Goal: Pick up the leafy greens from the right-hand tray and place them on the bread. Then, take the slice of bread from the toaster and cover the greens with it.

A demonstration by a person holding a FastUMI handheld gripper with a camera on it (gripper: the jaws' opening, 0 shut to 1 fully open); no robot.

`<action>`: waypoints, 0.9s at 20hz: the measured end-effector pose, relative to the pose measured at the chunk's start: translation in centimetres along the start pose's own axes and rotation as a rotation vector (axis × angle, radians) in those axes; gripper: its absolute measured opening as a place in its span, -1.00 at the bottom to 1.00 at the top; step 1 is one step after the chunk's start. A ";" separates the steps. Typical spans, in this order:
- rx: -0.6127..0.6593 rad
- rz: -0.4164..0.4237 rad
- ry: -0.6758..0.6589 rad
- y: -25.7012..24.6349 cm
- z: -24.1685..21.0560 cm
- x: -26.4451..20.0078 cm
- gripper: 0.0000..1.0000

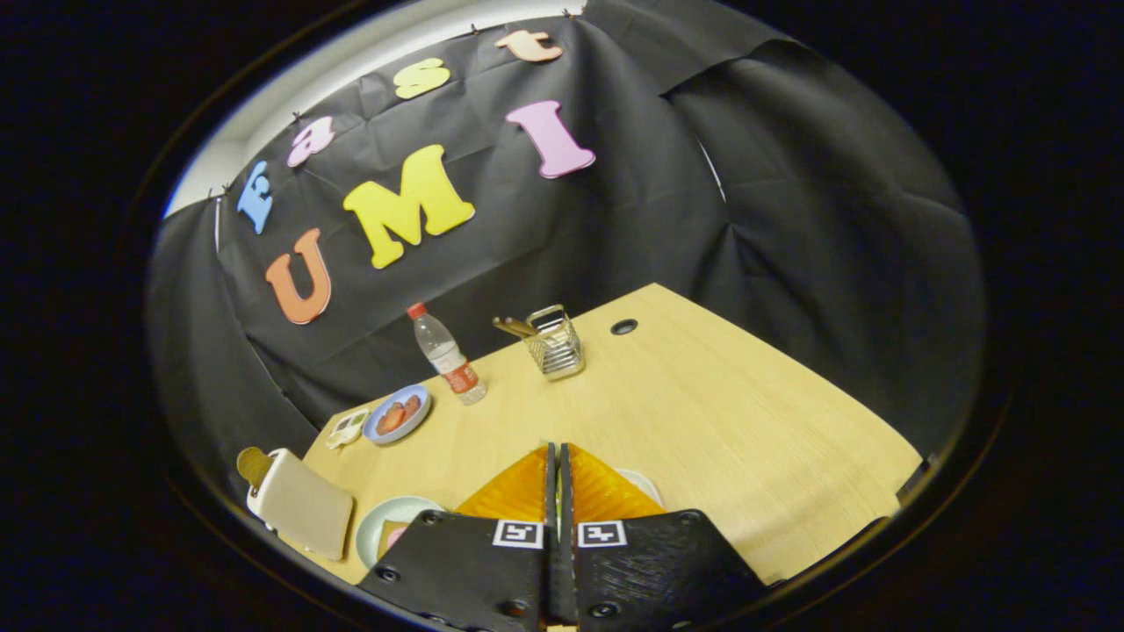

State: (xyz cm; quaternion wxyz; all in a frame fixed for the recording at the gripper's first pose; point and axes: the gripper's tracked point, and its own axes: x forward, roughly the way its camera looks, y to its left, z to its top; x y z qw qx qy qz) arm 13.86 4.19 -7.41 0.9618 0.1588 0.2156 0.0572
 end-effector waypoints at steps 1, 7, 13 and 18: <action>-0.007 0.007 -0.007 0.7 0.3 -0.4 -1.00; -0.050 0.064 -0.030 6.7 0.5 -2.6 -1.00; -0.088 0.192 -0.038 17.0 -1.4 -4.6 -1.00; -0.094 0.303 0.036 25.0 -6.1 -4.4 -1.00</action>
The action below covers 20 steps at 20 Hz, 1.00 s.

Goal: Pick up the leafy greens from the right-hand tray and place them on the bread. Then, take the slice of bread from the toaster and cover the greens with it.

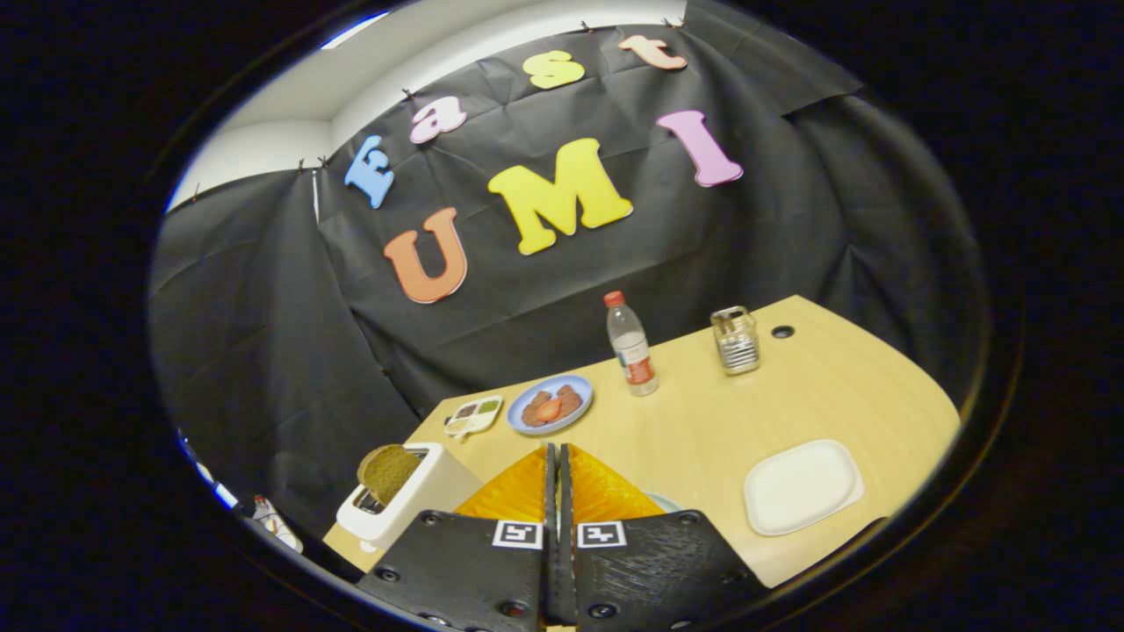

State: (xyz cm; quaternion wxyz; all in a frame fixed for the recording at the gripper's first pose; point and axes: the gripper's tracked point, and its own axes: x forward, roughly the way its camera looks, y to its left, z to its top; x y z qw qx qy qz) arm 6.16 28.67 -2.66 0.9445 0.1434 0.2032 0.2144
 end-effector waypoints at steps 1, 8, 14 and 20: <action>0.012 0.028 0.017 1.5 -0.9 0.5 -1.00; 0.113 0.111 0.090 5.1 -5.9 2.7 -1.00; 0.142 0.081 0.103 2.7 -7.2 3.2 -1.00; 0.144 -0.036 0.086 -3.0 -7.3 2.9 -1.00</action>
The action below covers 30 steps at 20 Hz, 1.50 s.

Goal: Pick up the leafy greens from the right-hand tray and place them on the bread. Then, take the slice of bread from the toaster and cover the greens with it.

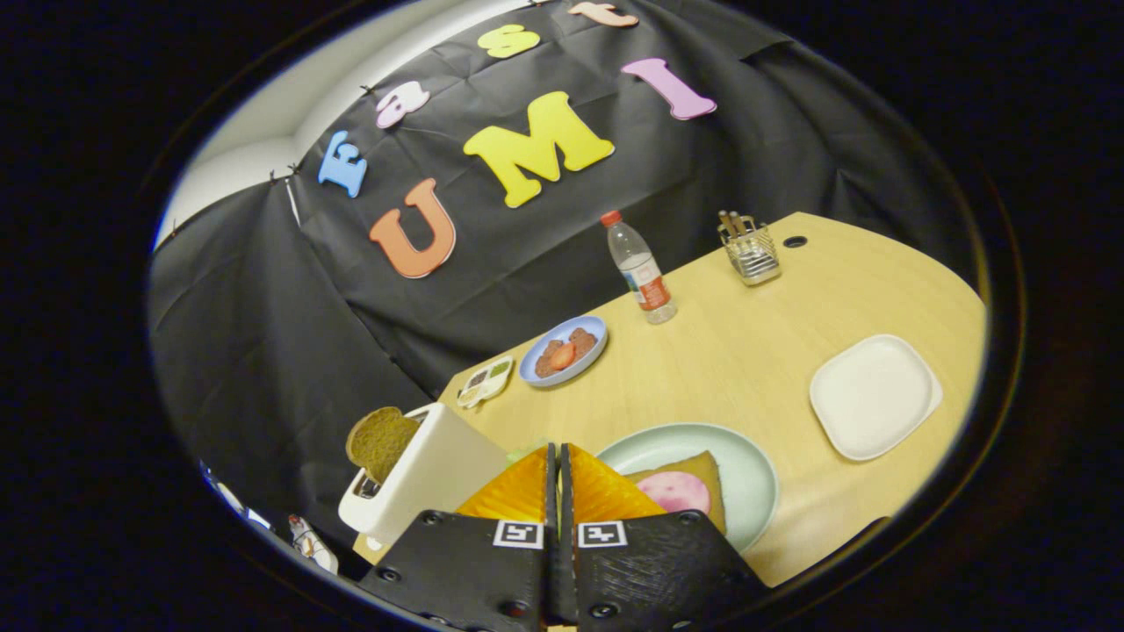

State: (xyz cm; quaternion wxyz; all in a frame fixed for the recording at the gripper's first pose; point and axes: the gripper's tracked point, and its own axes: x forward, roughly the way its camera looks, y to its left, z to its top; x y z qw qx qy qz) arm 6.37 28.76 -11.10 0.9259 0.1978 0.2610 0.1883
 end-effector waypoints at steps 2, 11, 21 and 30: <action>-0.007 -0.030 -0.008 -1.5 0.2 -0.3 -1.00; -0.122 -0.146 0.028 -5.2 -1.4 0.3 -1.00; -0.211 -0.225 -0.026 -6.8 0.0 0.2 0.69; -0.352 -0.216 -0.291 1.7 3.4 -5.1 0.92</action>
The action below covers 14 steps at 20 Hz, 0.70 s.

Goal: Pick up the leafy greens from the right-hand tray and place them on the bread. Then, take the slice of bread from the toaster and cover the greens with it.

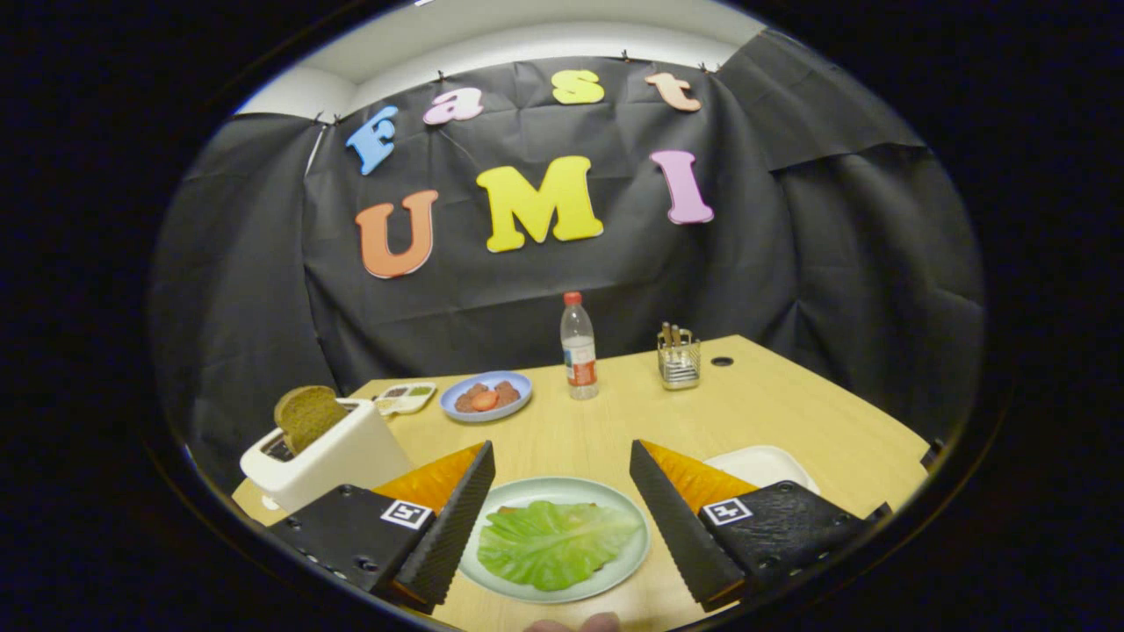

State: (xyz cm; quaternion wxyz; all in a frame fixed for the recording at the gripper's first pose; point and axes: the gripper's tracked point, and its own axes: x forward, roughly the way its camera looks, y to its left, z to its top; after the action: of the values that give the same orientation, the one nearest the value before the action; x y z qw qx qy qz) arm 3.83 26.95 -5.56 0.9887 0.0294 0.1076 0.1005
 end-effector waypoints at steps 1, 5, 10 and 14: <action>-0.010 0.016 -0.026 1.8 0.6 -0.8 0.92; -0.044 0.101 -0.087 9.9 2.3 -2.6 0.91; -0.045 0.151 -0.009 17.7 -0.7 -1.5 0.91; -0.051 0.142 0.019 21.9 -1.8 0.6 0.92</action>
State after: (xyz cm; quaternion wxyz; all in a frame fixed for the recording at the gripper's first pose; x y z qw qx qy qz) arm -0.21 48.60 -5.66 0.9784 0.0106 0.1117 0.1735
